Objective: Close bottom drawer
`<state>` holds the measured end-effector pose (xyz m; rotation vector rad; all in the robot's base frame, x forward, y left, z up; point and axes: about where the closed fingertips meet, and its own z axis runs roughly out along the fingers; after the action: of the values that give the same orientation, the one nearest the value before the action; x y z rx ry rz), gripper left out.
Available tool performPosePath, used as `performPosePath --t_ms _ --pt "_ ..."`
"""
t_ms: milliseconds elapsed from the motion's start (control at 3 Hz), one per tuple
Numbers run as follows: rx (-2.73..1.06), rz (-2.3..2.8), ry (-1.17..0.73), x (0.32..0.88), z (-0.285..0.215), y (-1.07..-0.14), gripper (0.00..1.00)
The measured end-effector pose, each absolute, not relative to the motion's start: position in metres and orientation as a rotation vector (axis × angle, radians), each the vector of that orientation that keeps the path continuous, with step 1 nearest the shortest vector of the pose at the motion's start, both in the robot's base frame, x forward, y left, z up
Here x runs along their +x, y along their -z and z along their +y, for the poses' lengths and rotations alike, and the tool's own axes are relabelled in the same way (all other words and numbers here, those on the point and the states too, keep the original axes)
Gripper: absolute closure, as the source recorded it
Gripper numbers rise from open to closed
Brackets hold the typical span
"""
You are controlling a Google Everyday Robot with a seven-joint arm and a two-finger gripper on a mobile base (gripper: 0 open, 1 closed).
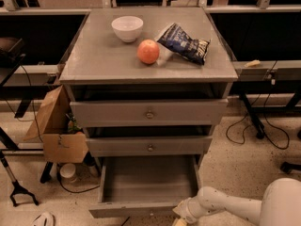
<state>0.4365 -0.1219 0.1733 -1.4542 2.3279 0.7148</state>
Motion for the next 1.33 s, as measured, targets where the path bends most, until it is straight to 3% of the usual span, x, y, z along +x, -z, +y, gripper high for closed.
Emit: performPosePath --t_ms 667,1333 --pt "-1.464 2.313 -0.725 0.431 -0.114 -0.176 0.0" --pt "-1.473 2.289 -0.716 0.444 -0.111 -0.181 0.42"
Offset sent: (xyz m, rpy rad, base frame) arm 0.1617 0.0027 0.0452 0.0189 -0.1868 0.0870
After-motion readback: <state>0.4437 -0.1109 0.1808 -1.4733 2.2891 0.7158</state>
